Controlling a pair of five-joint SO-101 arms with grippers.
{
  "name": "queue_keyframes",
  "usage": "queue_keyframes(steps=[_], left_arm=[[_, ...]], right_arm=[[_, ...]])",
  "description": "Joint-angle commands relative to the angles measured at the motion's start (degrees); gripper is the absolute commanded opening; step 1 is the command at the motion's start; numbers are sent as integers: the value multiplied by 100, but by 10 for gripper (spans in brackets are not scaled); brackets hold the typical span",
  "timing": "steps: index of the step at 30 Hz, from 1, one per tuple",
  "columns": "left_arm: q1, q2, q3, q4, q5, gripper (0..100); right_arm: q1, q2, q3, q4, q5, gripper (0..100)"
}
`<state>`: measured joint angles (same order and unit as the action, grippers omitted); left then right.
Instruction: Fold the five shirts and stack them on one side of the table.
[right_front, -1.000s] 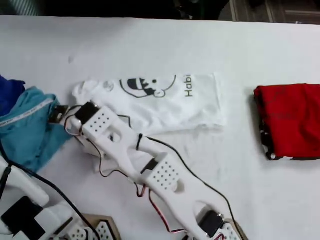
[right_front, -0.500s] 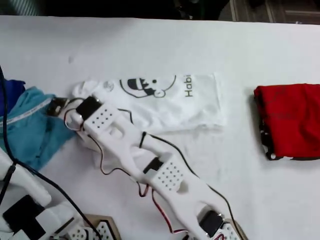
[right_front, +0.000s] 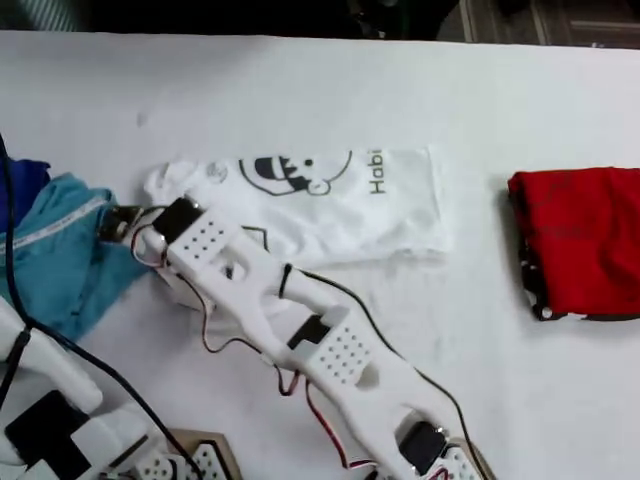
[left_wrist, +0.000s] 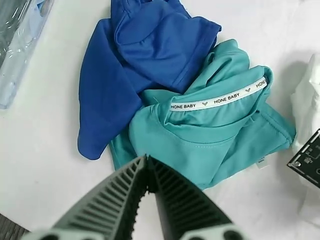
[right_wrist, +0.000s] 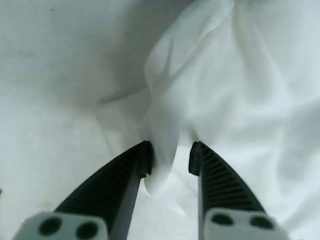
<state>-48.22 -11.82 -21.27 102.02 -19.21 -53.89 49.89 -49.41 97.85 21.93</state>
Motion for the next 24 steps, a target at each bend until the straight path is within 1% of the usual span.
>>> queue_keyframes(steps=[1,9,24], left_arm=[[48,-189,-35,26,53,29],[48,-189,-35,26,53,29],[48,-189,-35,26,53,29]], right_arm=[[13,-576,-26,57,-9,102],[22,-840,9,57,26,91],[-48,-462,202,40,0,91]])
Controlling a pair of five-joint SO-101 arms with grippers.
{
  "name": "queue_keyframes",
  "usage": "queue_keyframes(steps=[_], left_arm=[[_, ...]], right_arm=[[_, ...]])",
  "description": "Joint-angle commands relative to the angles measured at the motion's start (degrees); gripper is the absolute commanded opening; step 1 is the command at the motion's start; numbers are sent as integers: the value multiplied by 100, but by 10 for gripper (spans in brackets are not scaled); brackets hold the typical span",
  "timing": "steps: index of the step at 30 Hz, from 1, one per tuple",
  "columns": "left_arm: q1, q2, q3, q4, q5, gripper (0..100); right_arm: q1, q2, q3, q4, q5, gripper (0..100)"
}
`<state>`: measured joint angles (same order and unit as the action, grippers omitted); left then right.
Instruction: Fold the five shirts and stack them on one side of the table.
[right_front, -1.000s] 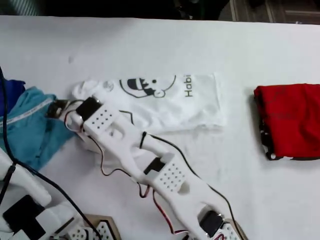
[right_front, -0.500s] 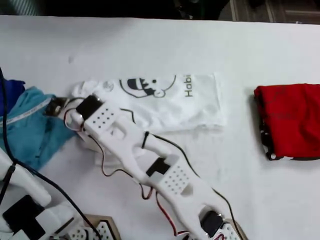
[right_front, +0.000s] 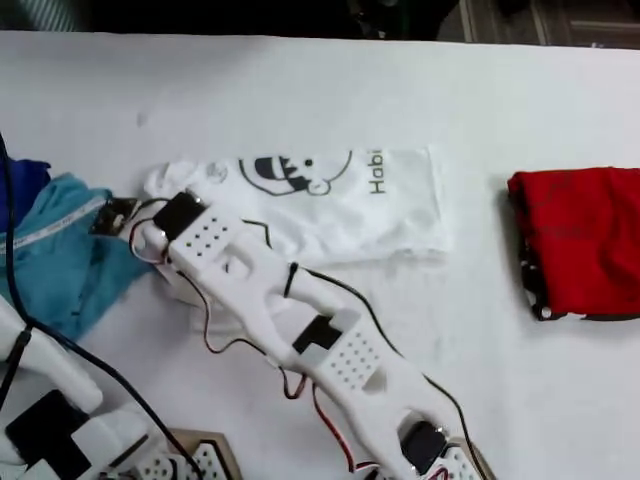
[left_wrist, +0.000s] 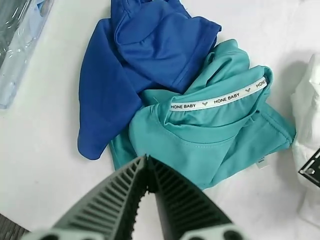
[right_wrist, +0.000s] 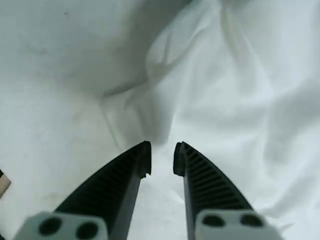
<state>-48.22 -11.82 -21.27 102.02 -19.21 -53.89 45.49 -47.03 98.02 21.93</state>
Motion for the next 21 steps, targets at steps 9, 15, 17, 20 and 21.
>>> queue_keyframes(steps=[9,15,17,20,21], left_arm=[[48,-198,-35,26,53,28],[48,-198,-44,26,53,28],[48,-198,-53,26,53,29],[48,-198,-35,26,53,29],[48,-198,-35,26,53,29]], right_arm=[[-48,-92,-35,31,308,17],[-22,-286,158,57,325,19],[-66,-470,510,57,413,19],[-198,-708,1108,48,571,19],[-207,-752,1248,40,571,19]])
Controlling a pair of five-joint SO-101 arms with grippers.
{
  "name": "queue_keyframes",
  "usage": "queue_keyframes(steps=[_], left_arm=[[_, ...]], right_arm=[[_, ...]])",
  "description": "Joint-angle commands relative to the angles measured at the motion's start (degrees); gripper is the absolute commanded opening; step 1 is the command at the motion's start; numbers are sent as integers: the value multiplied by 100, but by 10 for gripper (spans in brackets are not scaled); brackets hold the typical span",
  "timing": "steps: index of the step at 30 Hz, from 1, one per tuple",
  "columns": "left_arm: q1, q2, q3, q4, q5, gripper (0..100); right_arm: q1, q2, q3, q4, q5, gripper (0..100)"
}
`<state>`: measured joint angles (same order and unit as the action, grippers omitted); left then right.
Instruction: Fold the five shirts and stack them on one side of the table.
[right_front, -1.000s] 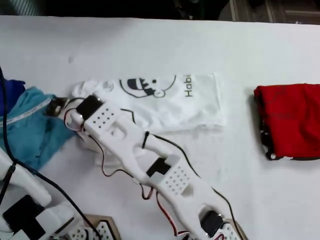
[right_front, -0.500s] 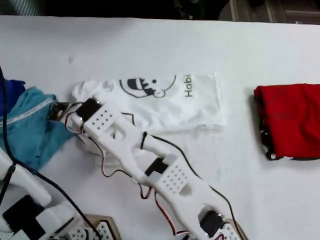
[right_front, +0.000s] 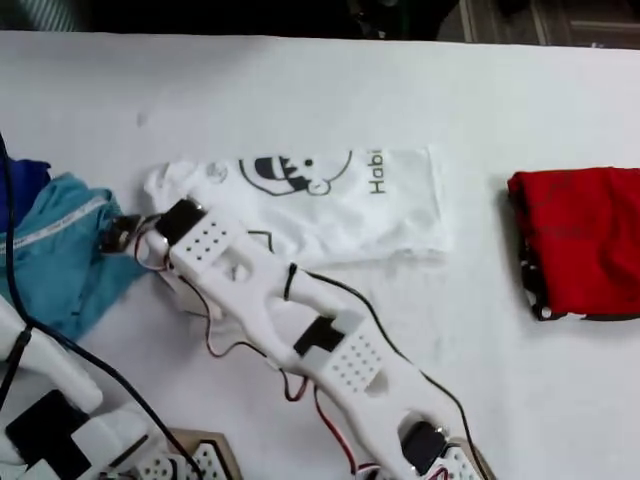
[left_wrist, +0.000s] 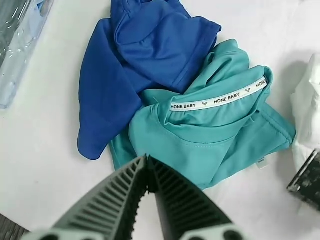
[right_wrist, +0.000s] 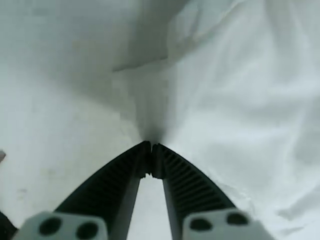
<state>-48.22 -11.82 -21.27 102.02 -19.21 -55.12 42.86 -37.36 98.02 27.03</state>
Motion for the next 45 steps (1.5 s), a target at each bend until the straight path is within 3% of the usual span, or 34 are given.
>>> queue_keyframes(steps=[1,6,11,16,23,33,35,41,45], left_arm=[[48,-198,-35,26,53,29],[48,-198,-35,26,53,30],[22,-198,-88,26,53,28],[31,-444,-88,26,53,28],[22,-971,-53,9,9,30],[22,-980,-44,0,9,31],[22,-980,-44,0,9,31],[48,-980,-35,-9,9,31],[40,-980,-35,-9,9,31]], right_arm=[[-101,-505,343,40,53,19],[-48,-576,185,-110,-26,19],[268,-435,-703,-488,-853,23],[189,268,-905,-980,-967,21],[-251,866,-1029,84,-967,20],[-251,-602,114,75,-923,26],[-224,-848,237,75,-923,53],[4,-1824,554,75,-923,260],[453,-2132,308,-462,-967,231]])
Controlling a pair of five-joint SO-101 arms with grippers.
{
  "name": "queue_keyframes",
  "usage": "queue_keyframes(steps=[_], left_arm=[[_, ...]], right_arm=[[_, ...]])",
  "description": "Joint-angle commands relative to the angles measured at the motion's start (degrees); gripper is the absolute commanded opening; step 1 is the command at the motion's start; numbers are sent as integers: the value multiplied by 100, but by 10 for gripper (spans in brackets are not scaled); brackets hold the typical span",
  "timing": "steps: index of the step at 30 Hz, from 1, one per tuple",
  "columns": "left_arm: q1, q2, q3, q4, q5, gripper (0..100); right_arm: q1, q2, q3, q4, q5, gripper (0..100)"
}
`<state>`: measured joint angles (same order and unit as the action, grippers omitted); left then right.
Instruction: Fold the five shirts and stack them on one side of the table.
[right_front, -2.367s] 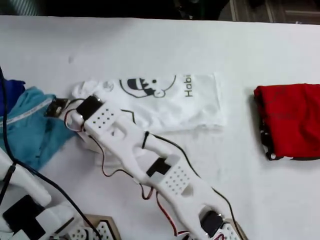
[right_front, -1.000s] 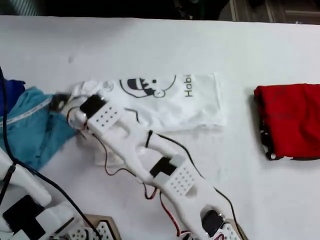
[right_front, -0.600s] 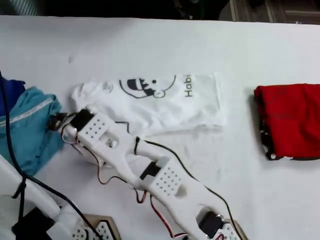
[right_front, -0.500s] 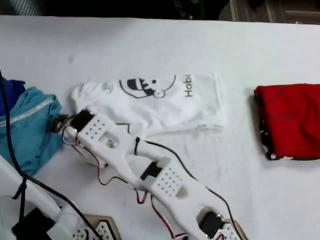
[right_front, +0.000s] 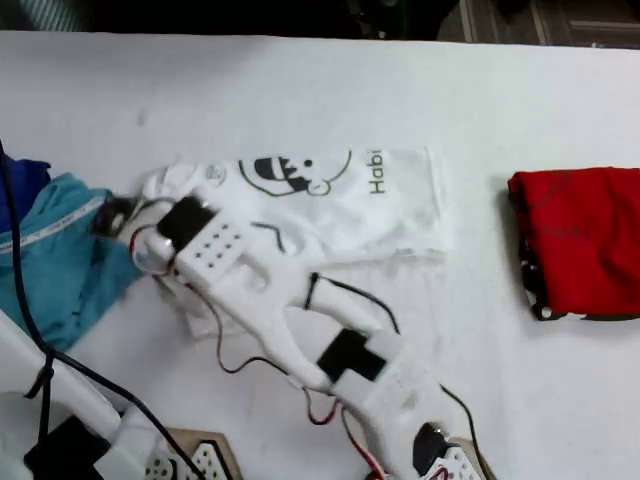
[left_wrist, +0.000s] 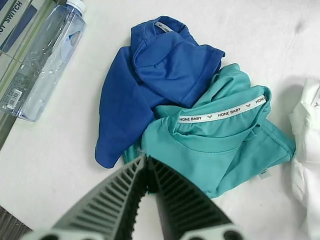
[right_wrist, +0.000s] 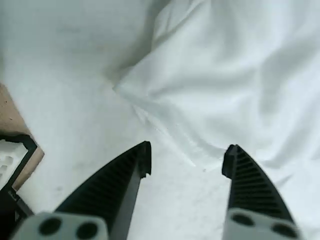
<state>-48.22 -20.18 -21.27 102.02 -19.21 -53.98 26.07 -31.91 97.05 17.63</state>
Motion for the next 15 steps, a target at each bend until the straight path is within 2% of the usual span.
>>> queue_keyframes(steps=[1,5,7,11,15], left_arm=[[40,-145,-35,-9,18,31],[48,-145,-35,0,44,31],[48,-145,-26,0,44,31],[40,-145,-26,0,53,31],[22,-163,-26,9,44,31]], right_arm=[[514,-435,-273,-655,-26,197],[936,-31,-334,-2299,-26,4],[936,303,-334,-3029,-35,47],[655,1121,-334,-4145,-35,17],[426,1851,-334,-4549,-35,19]])
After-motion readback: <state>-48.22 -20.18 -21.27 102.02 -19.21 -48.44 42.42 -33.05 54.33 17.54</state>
